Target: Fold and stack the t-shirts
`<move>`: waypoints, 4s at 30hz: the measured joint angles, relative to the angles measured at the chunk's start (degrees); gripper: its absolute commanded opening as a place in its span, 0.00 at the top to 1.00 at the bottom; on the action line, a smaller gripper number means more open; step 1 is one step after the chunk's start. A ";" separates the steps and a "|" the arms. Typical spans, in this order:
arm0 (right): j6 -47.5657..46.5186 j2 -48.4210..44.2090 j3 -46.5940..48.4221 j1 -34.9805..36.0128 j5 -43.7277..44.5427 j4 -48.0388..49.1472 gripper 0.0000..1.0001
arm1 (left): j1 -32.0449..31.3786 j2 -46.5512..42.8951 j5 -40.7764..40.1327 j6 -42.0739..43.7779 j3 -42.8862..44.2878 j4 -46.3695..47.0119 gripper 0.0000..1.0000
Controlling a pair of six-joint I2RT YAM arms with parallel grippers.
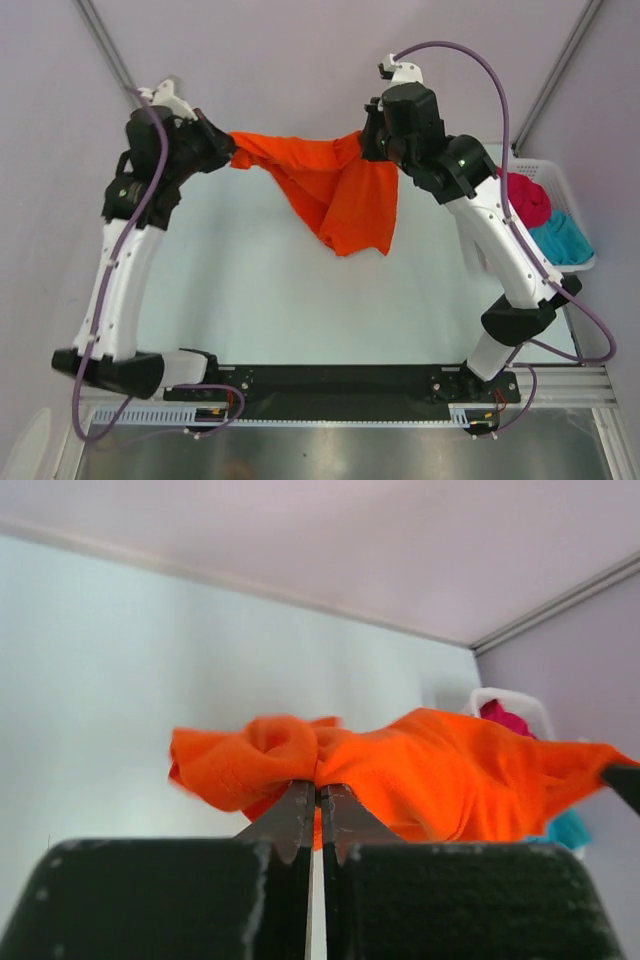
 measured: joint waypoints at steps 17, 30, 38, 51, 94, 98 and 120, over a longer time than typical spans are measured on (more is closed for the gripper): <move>-1.42 -12.63 4.31 14.43 5.92 -1.75 1.00 | 0.00 -10.36 -4.44 -1.14 18.43 -12.17 1.00; -1.09 -3.28 -18.34 -0.96 3.80 -0.79 1.00 | 0.00 6.67 -1.05 -1.20 -2.43 -0.87 1.00; -1.60 4.61 -23.69 -8.96 3.61 2.12 1.00 | -0.11 27.34 4.22 -1.51 -3.78 3.54 1.00; -3.91 20.02 -8.55 -16.15 8.79 3.74 1.00 | -0.55 35.69 4.28 -1.09 15.08 3.98 1.00; -0.81 2.67 -35.26 -22.56 4.35 6.54 0.48 | -20.63 -8.79 3.87 -1.14 -43.52 14.16 0.00; 0.57 -0.22 -42.88 -19.06 3.21 8.50 0.49 | -24.28 -8.31 1.33 -3.58 -51.17 15.91 0.00; 4.76 0.63 -55.65 -12.00 1.60 9.18 0.52 | -34.12 11.54 -3.15 -8.63 -54.23 32.28 0.00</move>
